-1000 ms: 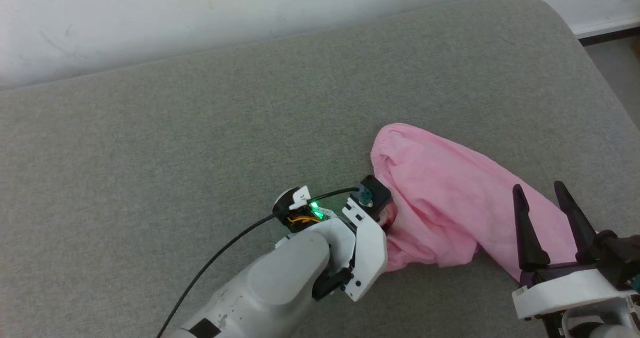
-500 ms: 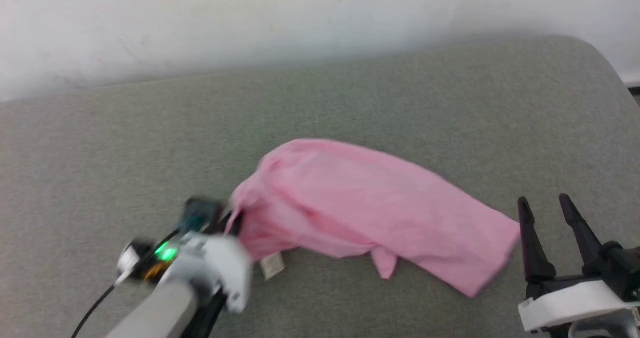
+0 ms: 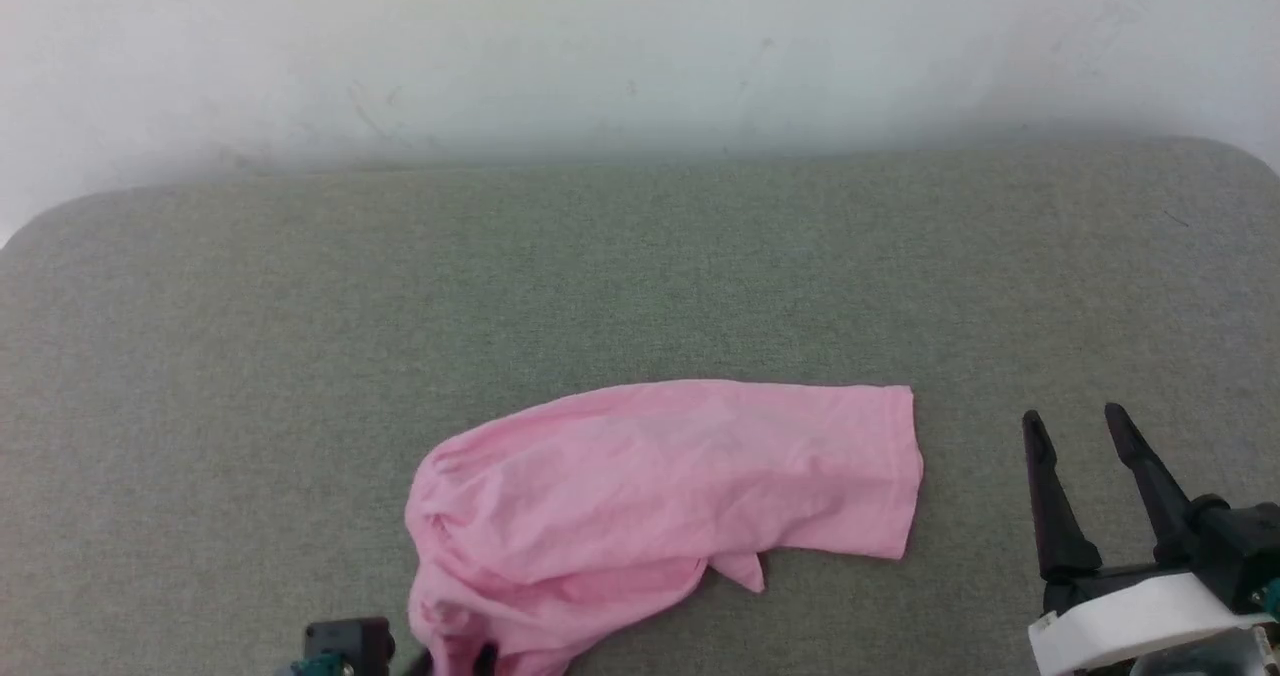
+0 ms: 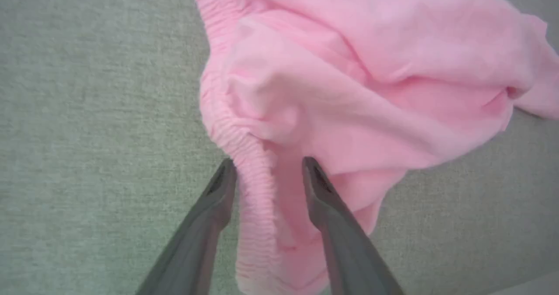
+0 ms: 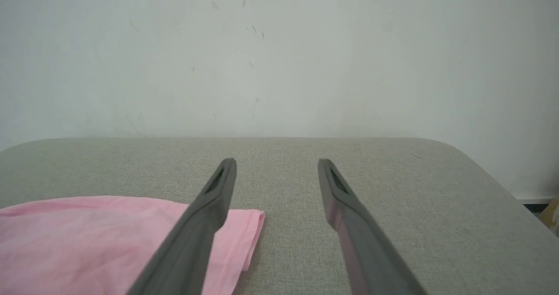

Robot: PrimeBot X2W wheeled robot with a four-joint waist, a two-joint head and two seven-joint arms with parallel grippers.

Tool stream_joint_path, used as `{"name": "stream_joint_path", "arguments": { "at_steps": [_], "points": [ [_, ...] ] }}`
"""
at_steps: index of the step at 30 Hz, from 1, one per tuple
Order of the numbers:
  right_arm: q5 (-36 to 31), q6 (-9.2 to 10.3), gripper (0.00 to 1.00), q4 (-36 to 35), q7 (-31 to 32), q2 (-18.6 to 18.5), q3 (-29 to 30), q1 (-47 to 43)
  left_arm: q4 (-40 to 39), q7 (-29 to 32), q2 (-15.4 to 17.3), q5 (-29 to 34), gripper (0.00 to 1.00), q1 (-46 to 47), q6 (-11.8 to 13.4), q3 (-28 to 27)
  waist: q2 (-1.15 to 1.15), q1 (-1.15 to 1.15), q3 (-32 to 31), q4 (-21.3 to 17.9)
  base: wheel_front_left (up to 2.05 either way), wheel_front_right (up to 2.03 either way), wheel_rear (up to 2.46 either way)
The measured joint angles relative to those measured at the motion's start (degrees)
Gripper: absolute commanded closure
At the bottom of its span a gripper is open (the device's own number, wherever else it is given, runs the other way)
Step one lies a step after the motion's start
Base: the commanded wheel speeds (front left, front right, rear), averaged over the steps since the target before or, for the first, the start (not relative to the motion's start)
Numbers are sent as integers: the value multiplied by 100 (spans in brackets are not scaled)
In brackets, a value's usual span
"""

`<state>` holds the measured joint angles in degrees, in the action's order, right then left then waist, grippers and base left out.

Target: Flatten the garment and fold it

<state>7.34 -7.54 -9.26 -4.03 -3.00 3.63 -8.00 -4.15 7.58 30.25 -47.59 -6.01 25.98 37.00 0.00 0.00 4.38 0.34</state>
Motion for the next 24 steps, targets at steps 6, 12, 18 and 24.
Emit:
{"name": "stream_joint_path", "arguments": {
  "at_steps": [6,12,18,24],
  "points": [
    [-49,0,0,-126,107,0,-3,-3,-313,-782,-76,-122,0,226,-177,-708,0,0,-54,-3,0,0,0],
    [-73,0,0,-185,157,-2,8,5,-392,-604,512,38,0,1146,-366,-1057,0,0,16,-56,0,0,0],
    [-74,0,0,-224,179,-19,-57,180,396,594,801,166,0,2441,-1102,-553,0,1,249,-171,0,0,0],
    [-9,0,0,-102,113,-24,-124,331,1207,1735,945,-10,0,2914,-1672,-103,0,1,485,-445,0,0,0]
  ]
}}
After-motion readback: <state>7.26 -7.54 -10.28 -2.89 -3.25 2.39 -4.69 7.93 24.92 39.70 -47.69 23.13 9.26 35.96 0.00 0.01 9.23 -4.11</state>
